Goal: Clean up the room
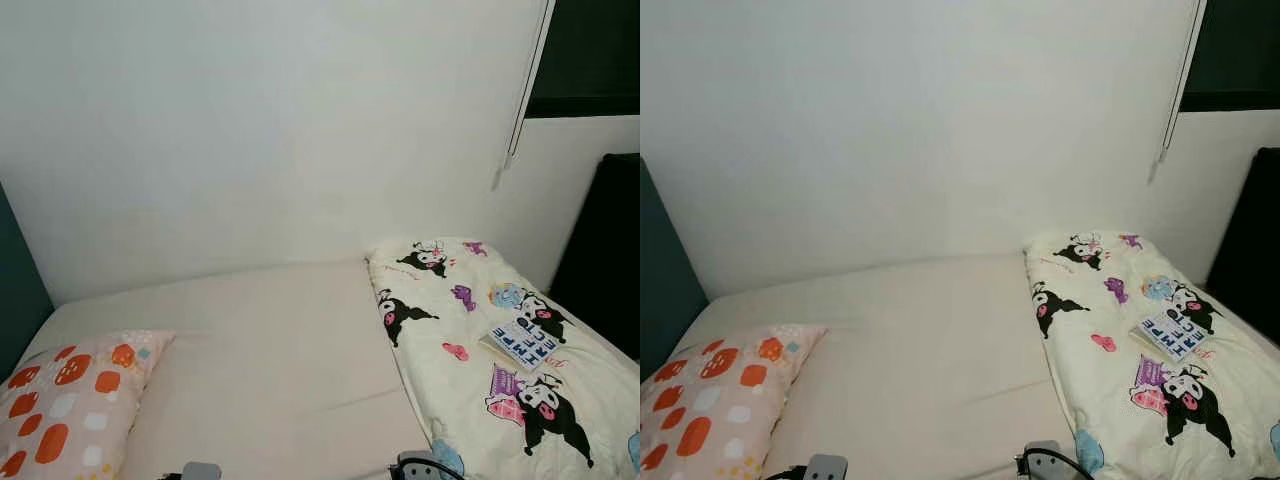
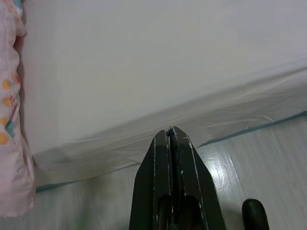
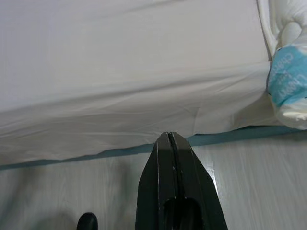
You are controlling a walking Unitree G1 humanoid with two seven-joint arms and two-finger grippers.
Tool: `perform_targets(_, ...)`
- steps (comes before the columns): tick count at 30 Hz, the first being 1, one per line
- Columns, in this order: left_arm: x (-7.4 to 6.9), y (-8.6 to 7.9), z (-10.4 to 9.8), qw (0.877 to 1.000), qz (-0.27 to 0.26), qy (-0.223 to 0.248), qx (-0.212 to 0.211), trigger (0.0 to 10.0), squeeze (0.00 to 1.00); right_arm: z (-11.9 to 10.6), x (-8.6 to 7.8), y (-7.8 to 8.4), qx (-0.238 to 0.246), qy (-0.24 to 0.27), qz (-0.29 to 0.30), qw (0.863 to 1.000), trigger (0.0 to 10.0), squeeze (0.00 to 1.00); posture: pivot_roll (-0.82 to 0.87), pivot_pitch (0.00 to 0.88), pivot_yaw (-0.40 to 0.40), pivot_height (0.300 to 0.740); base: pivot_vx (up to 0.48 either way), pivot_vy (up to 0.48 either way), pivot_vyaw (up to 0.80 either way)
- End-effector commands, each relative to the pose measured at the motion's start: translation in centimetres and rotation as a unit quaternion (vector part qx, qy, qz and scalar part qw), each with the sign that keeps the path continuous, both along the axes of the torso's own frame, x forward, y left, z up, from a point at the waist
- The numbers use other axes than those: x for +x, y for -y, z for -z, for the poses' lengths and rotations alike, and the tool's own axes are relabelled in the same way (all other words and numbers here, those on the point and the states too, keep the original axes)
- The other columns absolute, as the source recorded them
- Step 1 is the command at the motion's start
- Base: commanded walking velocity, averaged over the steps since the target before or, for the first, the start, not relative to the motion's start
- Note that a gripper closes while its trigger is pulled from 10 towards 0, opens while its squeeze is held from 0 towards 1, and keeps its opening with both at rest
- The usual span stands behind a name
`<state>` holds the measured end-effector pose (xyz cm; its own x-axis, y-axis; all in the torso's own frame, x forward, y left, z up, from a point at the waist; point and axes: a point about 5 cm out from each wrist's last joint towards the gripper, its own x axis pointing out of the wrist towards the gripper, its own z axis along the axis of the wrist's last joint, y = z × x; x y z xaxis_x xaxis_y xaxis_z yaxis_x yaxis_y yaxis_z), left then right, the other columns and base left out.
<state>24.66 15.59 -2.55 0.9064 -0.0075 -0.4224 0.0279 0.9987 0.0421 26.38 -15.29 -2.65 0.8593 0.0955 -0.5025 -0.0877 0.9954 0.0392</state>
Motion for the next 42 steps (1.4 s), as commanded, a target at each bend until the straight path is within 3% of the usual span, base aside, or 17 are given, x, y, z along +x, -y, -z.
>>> perform_targets(1, -0.6, -0.1, 0.5, 1.000, 0.005, -0.014, 0.007, 10.0, 0.00, 0.0, -0.1, 0.3, 0.004, 0.004, 0.013, 1.000, 10.0, 0.00, 0.00, 0.108, -0.007, 0.740, 0.000, 0.000, 0.00)
perform_targets(10, -0.6, 0.2, 0.6, 1.000, 0.021, -0.020, 0.008, 10.0, 0.00, -0.3, -0.1, 2.1, 0.010, 0.015, 0.046, 0.999, 10.0, 0.00, -0.01, 0.118, 0.017, 0.740, 0.000, 0.000, 0.00)
perform_targets(14, -0.2, -0.6, 0.4, 1.000, 0.018, -0.019, 0.013, 10.0, 0.00, -0.9, 0.7, 1.5, -0.002, 0.024, 0.028, 0.999, 10.0, 0.00, 0.00, 0.095, 0.001, 0.740, 0.000, 0.000, 0.00)
perform_targets(25, -0.8, -3.8, 0.2, 0.998, -0.066, -0.012, 0.014, 10.0, 0.00, -1.0, 1.4, -0.9, -0.008, 0.011, -0.019, 1.000, 10.0, 0.00, 0.04, 0.103, -0.042, 0.740, 0.000, 0.000, 0.00)
perform_targets(32, -0.3, -3.8, -0.2, 0.998, -0.057, -0.003, 0.016, 10.0, 0.00, -0.9, 1.2, -0.6, -0.013, 0.010, -0.024, 1.000, 10.0, 0.00, 0.02, 0.096, -0.023, 0.740, 0.000, 0.000, 0.00)
perform_targets(36, 0.8, -3.2, -0.7, 0.999, -0.029, 0.002, 0.026, 10.0, 0.00, -0.8, 1.2, -0.1, -0.017, 0.008, -0.011, 1.000, 10.0, 0.00, 0.03, 0.096, -0.023, 0.740, 0.000, 0.000, 0.00)
perform_targets(42, 1.1, -3.8, -1.1, 0.999, -0.041, 0.007, 0.028, 10.0, 0.00, -0.9, 1.3, -0.8, -0.012, 0.010, -0.012, 1.000, 10.0, 0.00, 0.04, 0.082, -0.049, 0.740, 0.000, 0.000, 0.00)
